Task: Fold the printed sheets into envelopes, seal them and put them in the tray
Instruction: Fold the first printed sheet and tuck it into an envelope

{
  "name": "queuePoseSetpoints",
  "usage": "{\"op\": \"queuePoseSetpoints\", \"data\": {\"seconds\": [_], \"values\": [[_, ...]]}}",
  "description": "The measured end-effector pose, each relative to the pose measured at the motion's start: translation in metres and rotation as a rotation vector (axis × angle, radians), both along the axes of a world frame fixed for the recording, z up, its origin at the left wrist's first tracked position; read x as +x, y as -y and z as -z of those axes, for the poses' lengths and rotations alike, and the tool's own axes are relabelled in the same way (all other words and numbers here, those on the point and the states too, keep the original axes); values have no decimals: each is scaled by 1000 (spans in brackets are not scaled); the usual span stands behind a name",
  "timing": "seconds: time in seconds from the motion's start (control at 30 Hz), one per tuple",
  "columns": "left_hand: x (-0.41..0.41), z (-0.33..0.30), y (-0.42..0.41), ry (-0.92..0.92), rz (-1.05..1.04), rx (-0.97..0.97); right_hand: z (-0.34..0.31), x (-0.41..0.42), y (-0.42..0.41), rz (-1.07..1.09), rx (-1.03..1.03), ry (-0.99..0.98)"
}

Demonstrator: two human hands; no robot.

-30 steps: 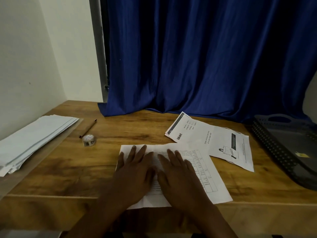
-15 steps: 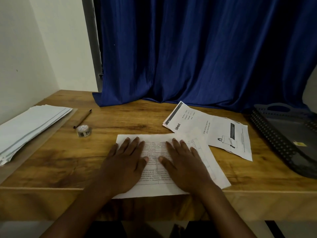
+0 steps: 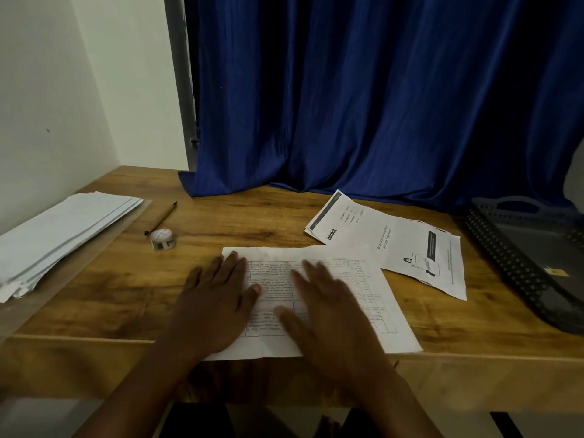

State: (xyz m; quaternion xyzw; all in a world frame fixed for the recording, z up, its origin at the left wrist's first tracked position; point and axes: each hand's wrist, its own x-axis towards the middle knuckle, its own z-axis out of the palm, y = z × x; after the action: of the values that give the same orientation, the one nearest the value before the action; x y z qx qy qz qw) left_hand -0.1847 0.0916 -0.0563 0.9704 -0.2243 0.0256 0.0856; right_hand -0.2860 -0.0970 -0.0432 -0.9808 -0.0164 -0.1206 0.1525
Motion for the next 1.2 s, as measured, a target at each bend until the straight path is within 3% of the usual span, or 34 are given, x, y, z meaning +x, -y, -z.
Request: {"op": "queuePoseSetpoints", "data": {"seconds": [0.07, 0.2, 0.37, 0.53, 0.6, 0.7, 0.8, 0.93, 1.03, 1.2], "values": [[-1, 0, -3, 16, -2, -31, 10, -4, -21, -166, -41, -50], [-7, -3, -8, 50, -21, -105, 19, -8, -29, -198, -216, -42], [-14, -13, -18, -23, -120, -665, 15, -15, -19, -293, -250, -38], [1, -16, -31, -255, -117, -1346, 5, -31, 3, -310, 178, 182], [5, -16, -36, -386, -101, -1541, -1, -31, 10, -330, 383, 159], [4, -15, -44, -475, 85, -1746, -13, -27, 13, -340, 714, 125], [1, -27, -33, -444, 61, -1694, -25, -22, 19, -244, 997, 190], [-1, -31, -15, -315, 111, -1197, -29, -11, 32, -93, 1122, 221], [-3, -28, -3, -267, 79, -1147, -21, -3, 42, 23, 1083, 292], [8, -22, 15, -152, -7, -970, -2, 6, 55, 217, 813, 321]]}}
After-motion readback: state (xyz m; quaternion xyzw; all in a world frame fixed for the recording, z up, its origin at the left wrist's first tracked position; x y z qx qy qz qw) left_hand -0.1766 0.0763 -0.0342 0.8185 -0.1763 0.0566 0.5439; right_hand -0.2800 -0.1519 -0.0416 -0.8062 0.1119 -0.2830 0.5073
